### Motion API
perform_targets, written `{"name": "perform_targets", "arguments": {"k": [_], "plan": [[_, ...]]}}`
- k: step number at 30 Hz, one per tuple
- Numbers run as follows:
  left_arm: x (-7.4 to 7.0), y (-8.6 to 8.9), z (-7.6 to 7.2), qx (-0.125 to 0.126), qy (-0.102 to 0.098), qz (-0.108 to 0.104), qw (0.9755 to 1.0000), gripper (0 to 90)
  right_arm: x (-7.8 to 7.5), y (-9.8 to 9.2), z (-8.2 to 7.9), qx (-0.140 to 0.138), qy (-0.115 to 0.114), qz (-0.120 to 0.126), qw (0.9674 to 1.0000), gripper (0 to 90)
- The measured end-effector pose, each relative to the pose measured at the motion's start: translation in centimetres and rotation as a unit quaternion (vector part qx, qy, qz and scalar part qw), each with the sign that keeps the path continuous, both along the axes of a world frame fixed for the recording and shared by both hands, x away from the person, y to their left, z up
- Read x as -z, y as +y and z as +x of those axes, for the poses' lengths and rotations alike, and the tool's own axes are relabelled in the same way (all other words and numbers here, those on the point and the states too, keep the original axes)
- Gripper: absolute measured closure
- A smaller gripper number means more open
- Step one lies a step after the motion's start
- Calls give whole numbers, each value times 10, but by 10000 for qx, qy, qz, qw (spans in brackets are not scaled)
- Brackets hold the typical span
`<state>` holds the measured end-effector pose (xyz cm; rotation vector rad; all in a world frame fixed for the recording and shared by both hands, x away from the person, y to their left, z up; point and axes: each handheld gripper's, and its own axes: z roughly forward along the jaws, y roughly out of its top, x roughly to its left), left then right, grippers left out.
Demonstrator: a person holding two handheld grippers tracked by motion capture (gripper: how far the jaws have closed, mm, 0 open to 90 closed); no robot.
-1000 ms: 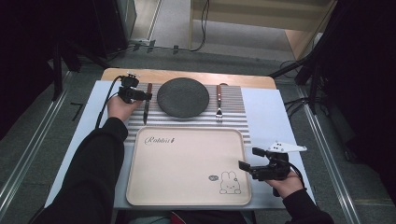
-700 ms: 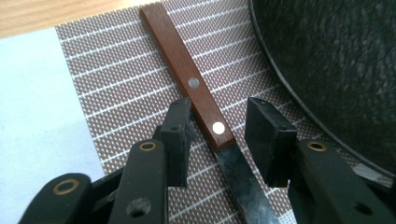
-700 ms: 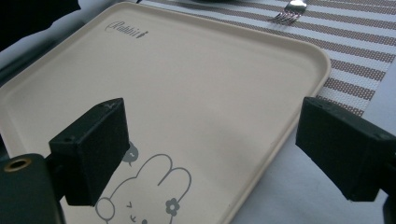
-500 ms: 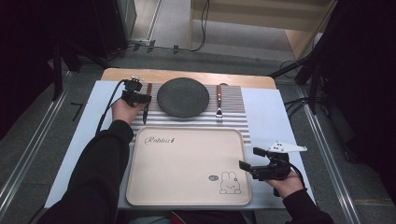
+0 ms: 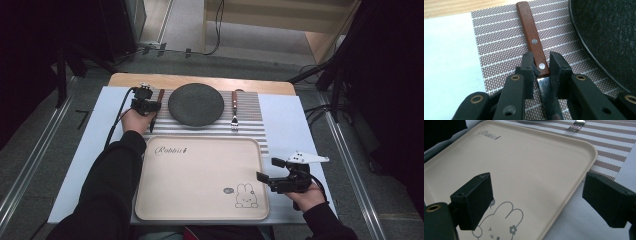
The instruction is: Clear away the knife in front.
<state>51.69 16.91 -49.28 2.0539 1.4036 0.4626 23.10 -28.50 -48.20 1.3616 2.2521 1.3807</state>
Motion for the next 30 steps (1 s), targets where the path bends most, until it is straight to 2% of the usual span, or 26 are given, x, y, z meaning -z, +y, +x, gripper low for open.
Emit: {"name": "perform_targets", "arguments": {"k": [3,10,15,18,24,30], "plan": [[-1,4,2,-130,135,-210,9996,782,0,0,0,-16,-4,9,10000,82],[-4,9,3,-183,334,-394,9985,782,0,1,0,-32,-13,23,10000,82],[-13,17,2,-181,339,-632,9973,782,-1,0,0,-25,-8,33,10000,82],[-19,20,0,-91,370,-852,9956,782,-2,-2,-1,30,-48,30,10000,82],[-33,23,-5,114,324,-990,9945,783,-2,-4,-1,72,-51,40,10000,82],[-48,25,-12,338,348,-1166,9920,782,-2,-3,-1,28,-45,33,10000,82]]}}
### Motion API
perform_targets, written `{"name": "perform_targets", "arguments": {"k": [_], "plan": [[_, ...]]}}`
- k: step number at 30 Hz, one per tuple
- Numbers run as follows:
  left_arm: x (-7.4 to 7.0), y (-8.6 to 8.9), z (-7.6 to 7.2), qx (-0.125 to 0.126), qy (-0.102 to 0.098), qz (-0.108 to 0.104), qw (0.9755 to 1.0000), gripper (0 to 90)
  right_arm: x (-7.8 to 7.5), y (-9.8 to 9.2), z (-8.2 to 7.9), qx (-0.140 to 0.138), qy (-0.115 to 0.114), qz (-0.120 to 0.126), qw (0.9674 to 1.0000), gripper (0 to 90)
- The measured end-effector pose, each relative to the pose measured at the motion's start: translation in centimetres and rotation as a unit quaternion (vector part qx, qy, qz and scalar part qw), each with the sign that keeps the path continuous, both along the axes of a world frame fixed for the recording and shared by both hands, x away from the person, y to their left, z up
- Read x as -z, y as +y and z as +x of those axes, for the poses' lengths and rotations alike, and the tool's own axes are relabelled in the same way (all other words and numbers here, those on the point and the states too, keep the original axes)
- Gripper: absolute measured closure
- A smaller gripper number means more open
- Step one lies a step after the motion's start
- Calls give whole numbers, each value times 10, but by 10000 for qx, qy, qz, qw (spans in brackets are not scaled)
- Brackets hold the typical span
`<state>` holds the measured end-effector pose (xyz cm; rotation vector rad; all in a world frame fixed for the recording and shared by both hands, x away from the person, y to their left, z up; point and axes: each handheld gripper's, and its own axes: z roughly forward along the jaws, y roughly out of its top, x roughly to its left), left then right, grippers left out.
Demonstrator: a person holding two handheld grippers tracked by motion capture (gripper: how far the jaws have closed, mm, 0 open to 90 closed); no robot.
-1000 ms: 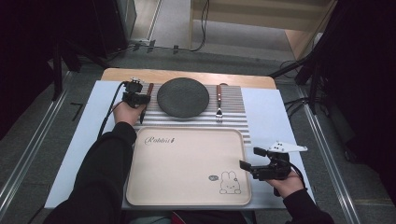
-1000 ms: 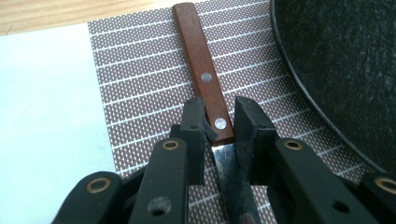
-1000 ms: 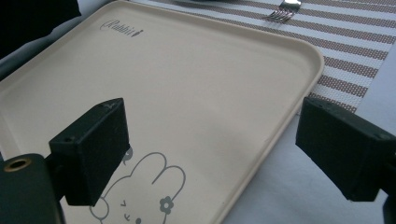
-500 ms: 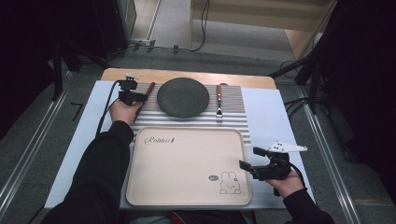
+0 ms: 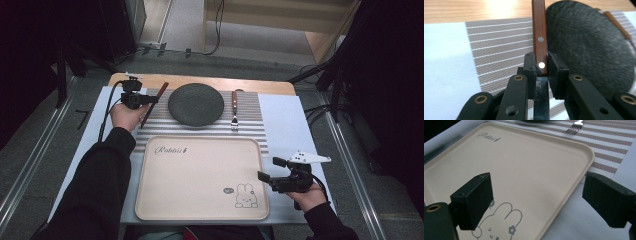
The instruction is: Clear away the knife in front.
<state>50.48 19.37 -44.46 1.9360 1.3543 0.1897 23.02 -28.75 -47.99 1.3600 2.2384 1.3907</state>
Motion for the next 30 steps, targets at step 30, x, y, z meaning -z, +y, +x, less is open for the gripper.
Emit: {"name": "perform_targets", "arguments": {"k": [30], "plan": [[-33,-30,-65,1361,-96,-360,9900,782,0,3,0,-39,11,-10,10000,82]]}}
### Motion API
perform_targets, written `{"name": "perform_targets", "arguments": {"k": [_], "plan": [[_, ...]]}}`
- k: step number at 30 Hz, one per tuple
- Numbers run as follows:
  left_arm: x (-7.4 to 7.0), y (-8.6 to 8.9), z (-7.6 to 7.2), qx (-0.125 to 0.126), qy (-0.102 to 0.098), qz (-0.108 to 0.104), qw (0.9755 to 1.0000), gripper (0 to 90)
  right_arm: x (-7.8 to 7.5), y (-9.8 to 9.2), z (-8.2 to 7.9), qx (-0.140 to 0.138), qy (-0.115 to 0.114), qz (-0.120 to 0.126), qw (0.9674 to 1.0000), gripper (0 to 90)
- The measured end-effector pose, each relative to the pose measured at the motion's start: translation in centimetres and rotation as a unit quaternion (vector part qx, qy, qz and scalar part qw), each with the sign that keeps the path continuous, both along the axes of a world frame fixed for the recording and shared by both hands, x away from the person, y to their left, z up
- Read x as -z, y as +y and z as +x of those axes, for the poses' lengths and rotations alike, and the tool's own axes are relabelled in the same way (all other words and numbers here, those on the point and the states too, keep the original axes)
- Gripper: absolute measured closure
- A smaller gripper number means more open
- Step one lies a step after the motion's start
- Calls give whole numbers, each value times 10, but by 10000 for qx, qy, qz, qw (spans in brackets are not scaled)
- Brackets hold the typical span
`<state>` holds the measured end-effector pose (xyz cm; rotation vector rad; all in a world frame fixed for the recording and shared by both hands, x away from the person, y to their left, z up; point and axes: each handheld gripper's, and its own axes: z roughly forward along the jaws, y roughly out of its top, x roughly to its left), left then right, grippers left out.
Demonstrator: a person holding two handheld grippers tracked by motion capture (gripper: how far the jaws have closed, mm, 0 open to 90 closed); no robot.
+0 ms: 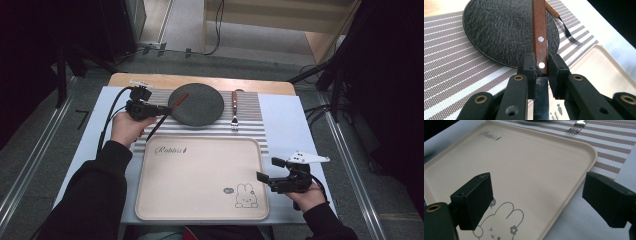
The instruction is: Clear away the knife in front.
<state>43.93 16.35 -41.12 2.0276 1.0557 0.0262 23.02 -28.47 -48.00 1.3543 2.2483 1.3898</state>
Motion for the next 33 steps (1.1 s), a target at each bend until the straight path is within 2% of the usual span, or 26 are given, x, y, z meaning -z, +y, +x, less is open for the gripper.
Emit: {"name": "perform_targets", "arguments": {"k": [5,12,21,31,33], "plan": [[-1,0,-10,52,-15,-9,10000,782,-1,1,0,-23,-5,-6,10000,82],[3,0,-21,129,82,-67,9999,782,-1,2,1,-66,-10,-8,10000,82],[1,-2,-40,256,61,-82,9996,782,-1,6,5,-132,-40,-6,9999,82],[4,-10,-61,475,33,-28,9989,782,-2,9,9,-209,-35,-4,9998,82],[5,-11,-64,607,18,-62,9981,782,-2,9,9,-212,-19,-6,9998,82]]}}
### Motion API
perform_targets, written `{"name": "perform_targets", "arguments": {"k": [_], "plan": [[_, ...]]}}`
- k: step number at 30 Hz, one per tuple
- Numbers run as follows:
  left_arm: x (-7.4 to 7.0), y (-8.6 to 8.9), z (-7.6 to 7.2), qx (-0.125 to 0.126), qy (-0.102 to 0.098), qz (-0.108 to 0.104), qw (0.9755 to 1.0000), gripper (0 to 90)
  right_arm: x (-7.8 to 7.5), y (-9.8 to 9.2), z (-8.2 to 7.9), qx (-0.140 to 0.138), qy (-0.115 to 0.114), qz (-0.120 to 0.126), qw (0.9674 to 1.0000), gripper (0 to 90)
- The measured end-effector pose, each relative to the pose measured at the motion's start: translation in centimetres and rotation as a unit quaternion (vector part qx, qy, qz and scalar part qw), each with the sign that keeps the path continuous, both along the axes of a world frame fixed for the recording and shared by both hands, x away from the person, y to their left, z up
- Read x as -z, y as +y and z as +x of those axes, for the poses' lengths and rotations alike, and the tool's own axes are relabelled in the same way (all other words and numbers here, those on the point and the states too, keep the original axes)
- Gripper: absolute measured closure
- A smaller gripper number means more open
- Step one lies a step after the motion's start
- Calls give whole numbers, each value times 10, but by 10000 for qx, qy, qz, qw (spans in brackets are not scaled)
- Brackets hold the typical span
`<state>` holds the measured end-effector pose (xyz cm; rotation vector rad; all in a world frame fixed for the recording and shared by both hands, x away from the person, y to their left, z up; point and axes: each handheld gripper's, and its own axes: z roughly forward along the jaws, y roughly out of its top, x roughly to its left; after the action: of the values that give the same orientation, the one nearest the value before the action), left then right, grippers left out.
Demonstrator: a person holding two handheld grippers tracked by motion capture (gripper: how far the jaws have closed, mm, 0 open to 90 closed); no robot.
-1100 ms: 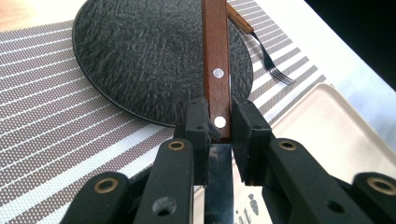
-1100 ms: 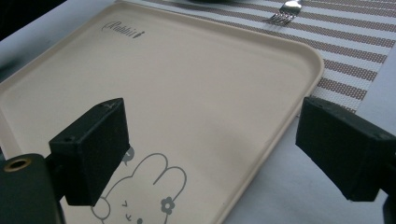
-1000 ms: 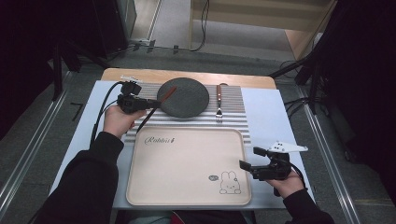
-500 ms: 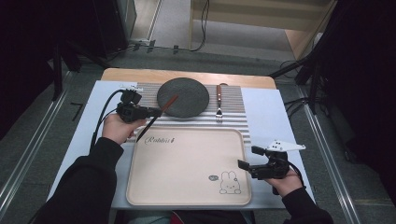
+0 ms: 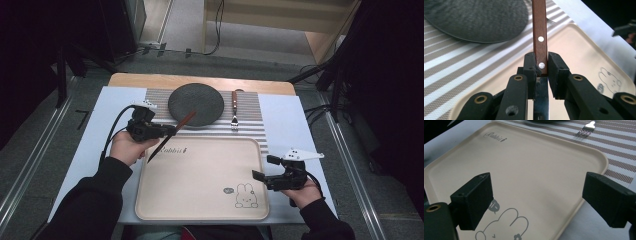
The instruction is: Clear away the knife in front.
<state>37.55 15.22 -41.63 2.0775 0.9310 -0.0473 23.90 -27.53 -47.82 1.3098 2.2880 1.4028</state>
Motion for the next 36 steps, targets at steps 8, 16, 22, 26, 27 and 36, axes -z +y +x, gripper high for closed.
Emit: {"name": "perform_targets", "arguments": {"k": [8,16,22,26,27,36], "plan": [[4,0,-11,128,61,-19,9999,782,0,0,0,28,-17,19,10000,82],[9,1,-23,243,106,20,9996,781,1,0,0,-1,-3,-10,10000,82],[15,0,-32,334,134,73,9993,781,1,0,0,-7,-16,-8,10000,82],[15,0,-38,381,177,69,9991,781,0,0,0,5,-9,3,10000,82],[16,-1,-40,385,167,81,9991,781,1,0,0,15,-12,6,10000,82],[31,-6,-46,517,310,279,9978,781,1,1,0,-22,-6,-11,10000,82]]}}
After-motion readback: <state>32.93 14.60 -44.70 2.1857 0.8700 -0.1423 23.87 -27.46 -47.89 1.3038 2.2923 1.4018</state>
